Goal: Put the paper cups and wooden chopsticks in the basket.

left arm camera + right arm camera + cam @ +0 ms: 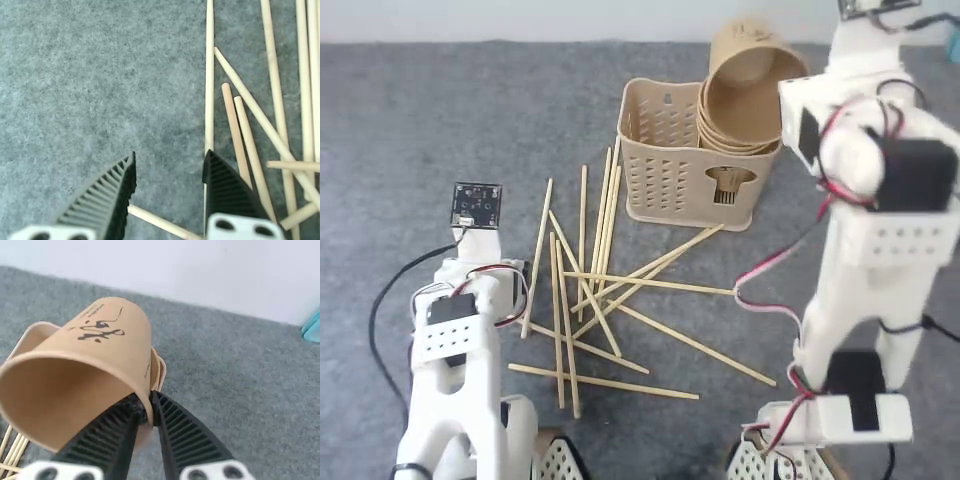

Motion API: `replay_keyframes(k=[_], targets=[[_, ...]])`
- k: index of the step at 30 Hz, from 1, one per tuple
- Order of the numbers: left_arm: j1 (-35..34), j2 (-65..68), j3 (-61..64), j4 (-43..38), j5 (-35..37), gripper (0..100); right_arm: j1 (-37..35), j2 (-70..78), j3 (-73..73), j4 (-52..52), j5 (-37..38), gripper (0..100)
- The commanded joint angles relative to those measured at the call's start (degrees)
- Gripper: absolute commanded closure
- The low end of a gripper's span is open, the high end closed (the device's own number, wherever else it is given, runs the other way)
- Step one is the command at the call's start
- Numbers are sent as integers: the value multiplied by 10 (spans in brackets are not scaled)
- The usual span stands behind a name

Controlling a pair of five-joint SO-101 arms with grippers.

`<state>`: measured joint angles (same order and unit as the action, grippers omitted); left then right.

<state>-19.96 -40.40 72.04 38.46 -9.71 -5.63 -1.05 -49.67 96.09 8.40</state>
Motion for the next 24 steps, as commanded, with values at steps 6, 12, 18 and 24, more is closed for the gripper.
replay_keyframes(k=[6, 12, 18, 24], targets=[[-4, -18, -3, -13, 4, 791, 5, 7, -19, 32, -4, 991], [-4, -18, -3, -13, 4, 791, 20, 29, -22, 52, -2, 991], [-4, -18, -3, -13, 4, 791, 21, 35, -22, 53, -3, 949], [-4, -18, -3, -13, 4, 791, 16, -3, -23, 48, -8, 737]])
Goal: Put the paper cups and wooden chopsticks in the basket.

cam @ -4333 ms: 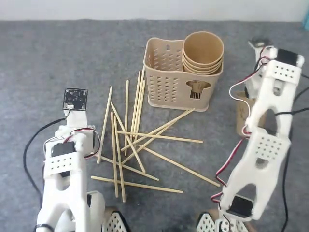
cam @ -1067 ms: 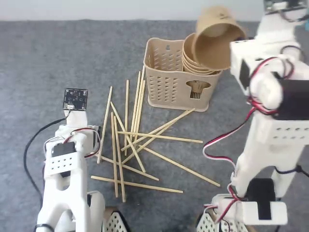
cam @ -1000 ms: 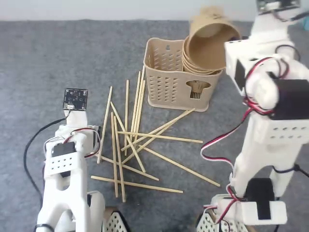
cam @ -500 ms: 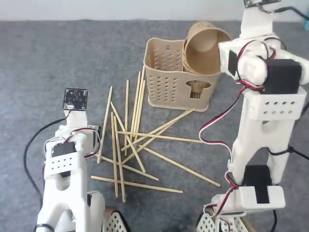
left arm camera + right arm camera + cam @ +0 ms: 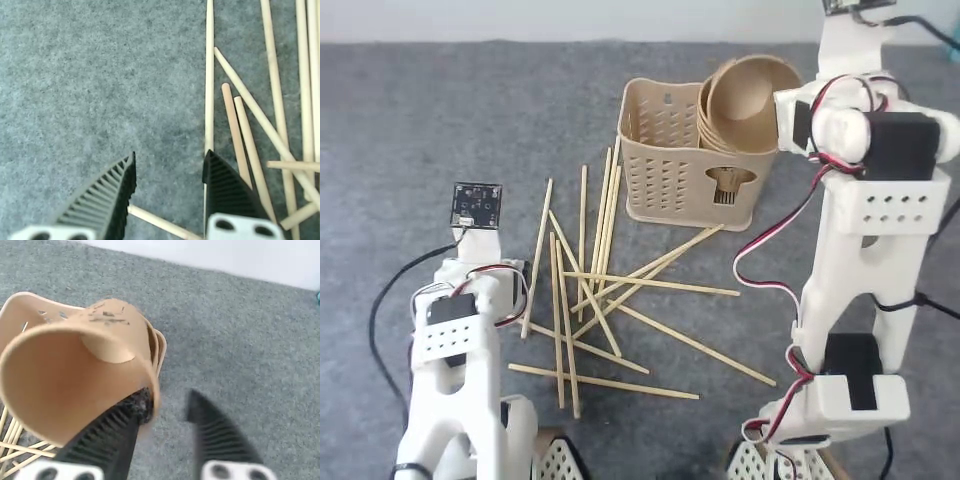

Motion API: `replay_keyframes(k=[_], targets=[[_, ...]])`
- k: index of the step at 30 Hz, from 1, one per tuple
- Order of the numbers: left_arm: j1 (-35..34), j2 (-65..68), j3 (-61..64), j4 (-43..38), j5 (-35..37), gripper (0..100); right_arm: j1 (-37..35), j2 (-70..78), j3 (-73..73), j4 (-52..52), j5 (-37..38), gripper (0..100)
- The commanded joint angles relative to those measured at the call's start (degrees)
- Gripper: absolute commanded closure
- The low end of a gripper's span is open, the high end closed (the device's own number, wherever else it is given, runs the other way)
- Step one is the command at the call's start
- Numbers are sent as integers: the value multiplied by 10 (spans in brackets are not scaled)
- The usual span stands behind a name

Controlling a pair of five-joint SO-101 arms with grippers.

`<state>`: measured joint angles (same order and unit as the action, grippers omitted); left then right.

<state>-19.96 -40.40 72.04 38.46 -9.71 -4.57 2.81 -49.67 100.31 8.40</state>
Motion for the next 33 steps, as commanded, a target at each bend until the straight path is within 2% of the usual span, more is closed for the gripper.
replay_keyframes(k=[1, 6, 10, 16, 18, 25, 33], targets=[[-4, -18, -3, -13, 4, 791, 6, -53, -23, 6, -8, 728], [-4, -18, -3, -13, 4, 791, 7, -116, -20, 19, -9, 728], [-4, -18, -3, -13, 4, 791, 10, -165, 20, 28, -56, 744], [-4, -18, -3, -13, 4, 791, -8, -258, 202, 26, -69, 998], [-4, -18, -3, -13, 4, 791, -15, -286, 261, 26, -71, 968], [-4, -18, -3, -13, 4, 791, -64, -347, 404, 0, -73, 991], [-4, -18, -3, -13, 4, 791, -68, -346, 515, -187, -69, 991]])
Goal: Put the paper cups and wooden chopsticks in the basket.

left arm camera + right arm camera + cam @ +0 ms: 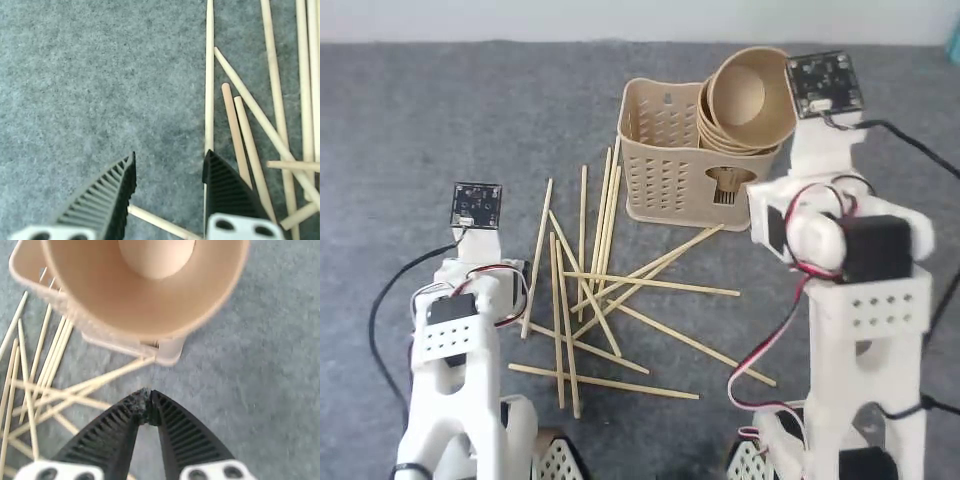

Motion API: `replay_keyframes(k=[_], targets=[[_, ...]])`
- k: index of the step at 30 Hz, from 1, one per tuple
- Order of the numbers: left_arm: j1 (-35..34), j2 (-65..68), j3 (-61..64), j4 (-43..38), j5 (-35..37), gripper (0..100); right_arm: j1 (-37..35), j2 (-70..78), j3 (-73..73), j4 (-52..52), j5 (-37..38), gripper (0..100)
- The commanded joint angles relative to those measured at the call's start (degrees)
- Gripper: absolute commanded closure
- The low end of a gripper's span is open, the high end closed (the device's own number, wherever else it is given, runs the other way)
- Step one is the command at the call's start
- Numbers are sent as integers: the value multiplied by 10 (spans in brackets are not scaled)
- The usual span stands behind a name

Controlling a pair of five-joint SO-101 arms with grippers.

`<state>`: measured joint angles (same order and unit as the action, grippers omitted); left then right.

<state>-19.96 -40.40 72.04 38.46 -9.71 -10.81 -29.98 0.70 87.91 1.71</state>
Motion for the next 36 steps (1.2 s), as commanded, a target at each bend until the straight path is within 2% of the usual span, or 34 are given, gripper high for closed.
replay_keyframes(k=[1, 14, 18, 26, 30, 33, 36], targets=[[-4, -18, -3, -13, 4, 791, -6, -18, 15, -77, -2, 991], [-4, -18, -3, -13, 4, 791, -5, -18, 15, -212, -1, 991], [-4, -18, -3, -13, 4, 791, -7, -24, 15, -218, -4, 991], [-4, -18, -3, -12, 5, 794, -22, -74, 9, -64, 1, 990], [-4, -18, -3, -11, 6, 893, -23, -85, 12, 29, 44, 990], [-6, -20, -3, -11, 6, 991, -51, -78, 32, 88, 78, 990], [-8, -22, -7, 1, 7, 987, -105, -67, 81, 110, 122, 990]])
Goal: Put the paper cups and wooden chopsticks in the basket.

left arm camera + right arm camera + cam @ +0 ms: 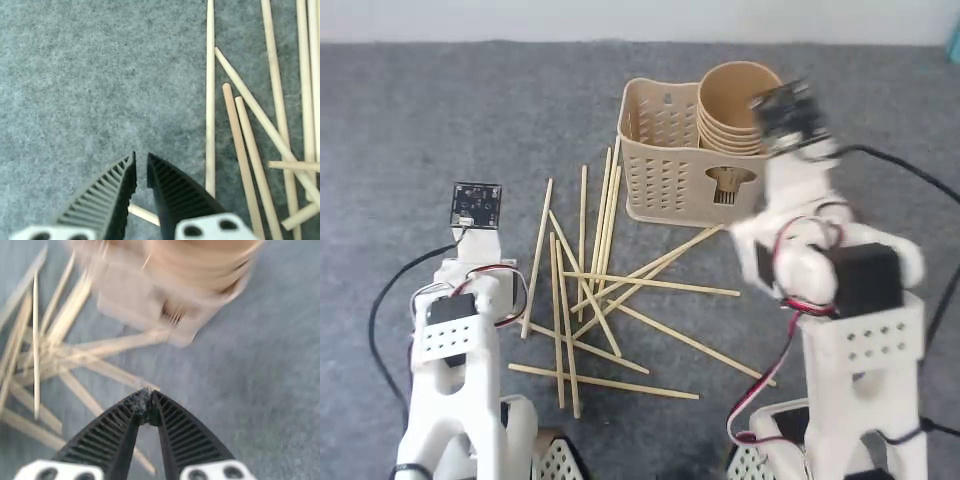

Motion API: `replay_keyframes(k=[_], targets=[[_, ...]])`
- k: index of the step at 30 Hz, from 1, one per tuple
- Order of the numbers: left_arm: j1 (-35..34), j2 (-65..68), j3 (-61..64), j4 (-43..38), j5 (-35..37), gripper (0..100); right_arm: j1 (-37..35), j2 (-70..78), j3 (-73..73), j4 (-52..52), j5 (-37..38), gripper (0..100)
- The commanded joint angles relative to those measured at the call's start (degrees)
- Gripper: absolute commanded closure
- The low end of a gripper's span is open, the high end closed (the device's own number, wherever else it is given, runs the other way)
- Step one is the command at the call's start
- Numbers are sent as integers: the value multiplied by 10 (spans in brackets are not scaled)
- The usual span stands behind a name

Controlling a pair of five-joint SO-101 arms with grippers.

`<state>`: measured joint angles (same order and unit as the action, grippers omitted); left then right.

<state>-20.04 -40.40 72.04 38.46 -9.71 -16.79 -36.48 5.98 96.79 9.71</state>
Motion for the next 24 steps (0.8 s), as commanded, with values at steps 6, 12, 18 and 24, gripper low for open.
replay_keyframes(k=[6, 12, 18, 24], targets=[[-97, -18, -49, 15, 73, 987, -153, 36, 154, -67, 62, 987], [-152, -18, -64, -3, 126, 986, -203, 144, 181, -190, 61, 868], [-166, -17, -72, -24, 162, 962, -247, 269, 164, -299, 66, 865], [-167, -17, -72, -25, 180, 828, -268, 390, 69, -276, 105, 862]])
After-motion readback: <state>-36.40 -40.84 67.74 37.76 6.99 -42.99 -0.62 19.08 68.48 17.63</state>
